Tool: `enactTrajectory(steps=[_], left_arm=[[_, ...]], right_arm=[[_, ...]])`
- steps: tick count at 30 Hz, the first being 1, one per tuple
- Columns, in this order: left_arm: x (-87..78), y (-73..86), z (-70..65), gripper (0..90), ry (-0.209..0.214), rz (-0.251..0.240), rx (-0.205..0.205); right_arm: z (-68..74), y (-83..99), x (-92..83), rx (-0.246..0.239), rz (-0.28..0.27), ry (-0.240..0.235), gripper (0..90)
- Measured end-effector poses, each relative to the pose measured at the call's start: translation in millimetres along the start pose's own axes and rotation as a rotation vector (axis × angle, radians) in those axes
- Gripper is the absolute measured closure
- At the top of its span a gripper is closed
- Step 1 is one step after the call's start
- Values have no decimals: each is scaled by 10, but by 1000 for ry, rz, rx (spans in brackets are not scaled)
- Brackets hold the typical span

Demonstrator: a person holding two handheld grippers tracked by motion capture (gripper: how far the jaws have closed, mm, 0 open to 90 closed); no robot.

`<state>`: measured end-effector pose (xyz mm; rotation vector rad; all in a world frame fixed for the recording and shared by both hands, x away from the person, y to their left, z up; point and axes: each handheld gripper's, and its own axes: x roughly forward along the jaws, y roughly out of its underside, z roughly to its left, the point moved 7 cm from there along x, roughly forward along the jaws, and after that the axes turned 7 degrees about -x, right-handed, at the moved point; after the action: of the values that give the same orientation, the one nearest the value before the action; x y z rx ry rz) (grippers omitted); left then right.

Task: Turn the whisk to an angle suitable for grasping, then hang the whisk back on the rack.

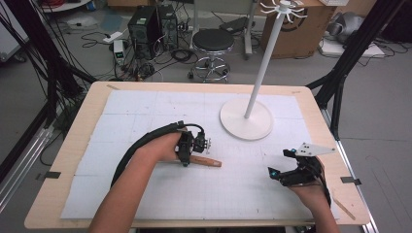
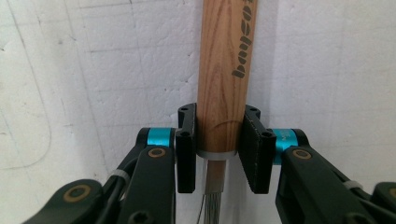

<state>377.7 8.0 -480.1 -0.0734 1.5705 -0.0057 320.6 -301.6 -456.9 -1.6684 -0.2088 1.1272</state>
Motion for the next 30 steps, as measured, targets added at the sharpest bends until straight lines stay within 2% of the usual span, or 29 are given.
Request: enactTrajectory(steps=[4, 5, 6, 7, 8, 10, 11, 12, 13, 14, 15, 17, 18, 19, 20, 21, 23, 24, 25, 26, 27, 28, 29, 30], left_arm=[[-49, 3, -3, 709, -14, -8, -10], [-117, 4, -2, 709, -11, -45, -20], [-117, 4, -2, 710, -11, -45, -20], [-164, 4, -2, 710, -8, -70, -26], [-269, 6, 0, 710, -9, -128, -35], [-391, 14, 1, 709, -14, -191, -47], [-391, 14, 1, 709, -14, -191, -47], [-510, 26, 4, 709, -18, -256, -56], [-510, 26, 4, 709, -18, -256, -56], [-625, 53, 12, 709, -8, -310, -78], [-625, 53, 12, 709, -8, -310, -78], [-731, 83, 20, 709, -12, -365, -111], [-838, 116, 30, 709, -18, -421, -138], [-838, 116, 30, 709, -18, -421, -138], [-894, 134, 36, 709, -16, -450, -151], [-1004, 166, 40, 709, -15, -513, -181], [-1111, 194, 43, 709, -5, -574, -202], [-1111, 194, 43, 709, -5, -574, -202], [-1196, 210, 53, 709, 6, -627, -218], [-1248, 220, 56, 709, 15, -660, -235], [-1248, 220, 56, 710, 15, -660, -235], [-1322, 225, 73, 709, 25, -711, -249], [-1322, 225, 73, 709, 25, -711, -249], [-1352, 226, 82, 709, 32, -731, -254]], right_arm=[[-6, -3, 0, -2, -7, 3, 8], [-5, -3, -2, 1, -6, 3, 8], [-7, -4, -3, 1, -8, 3, 8], [-6, -4, -4, 2, -7, 2, 8], [-6, -4, -6, 2, -7, 0, 8], [-9, -7, -6, 2, -9, 1, 8], [-10, -8, -5, 2, -10, 1, 8], [-14, -11, -5, 2, -12, 2, 8], [-17, -14, -5, 3, -13, 4, 8], [-20, -18, -3, 2, -14, 3, 8], [-20, -18, -3, 2, -14, 3, 8], [-22, -25, 13, 2, -14, 1, 8], [-19, -26, 19, 0, -11, -1, 8], [-16, -26, 27, 1, -10, -2, 8], [-17, -28, 33, -4, -10, -3, 8], [-16, -29, 36, -3, -9, -3, 8], [-13, -31, 39, 0, -10, -6, 8], [-14, -31, 39, -2, -10, -7, 8], [-13, -30, 36, -1, -10, -8, 8], [-17, -30, 34, -5, -11, -7, 8], [-19, -31, 27, 0, -13, -7, 8], [-25, -32, 24, -1, -17, -6, 8], [-30, -34, 21, -2, -20, -5, 8], [-30, -35, 18, -1, -21, -5, 8]])
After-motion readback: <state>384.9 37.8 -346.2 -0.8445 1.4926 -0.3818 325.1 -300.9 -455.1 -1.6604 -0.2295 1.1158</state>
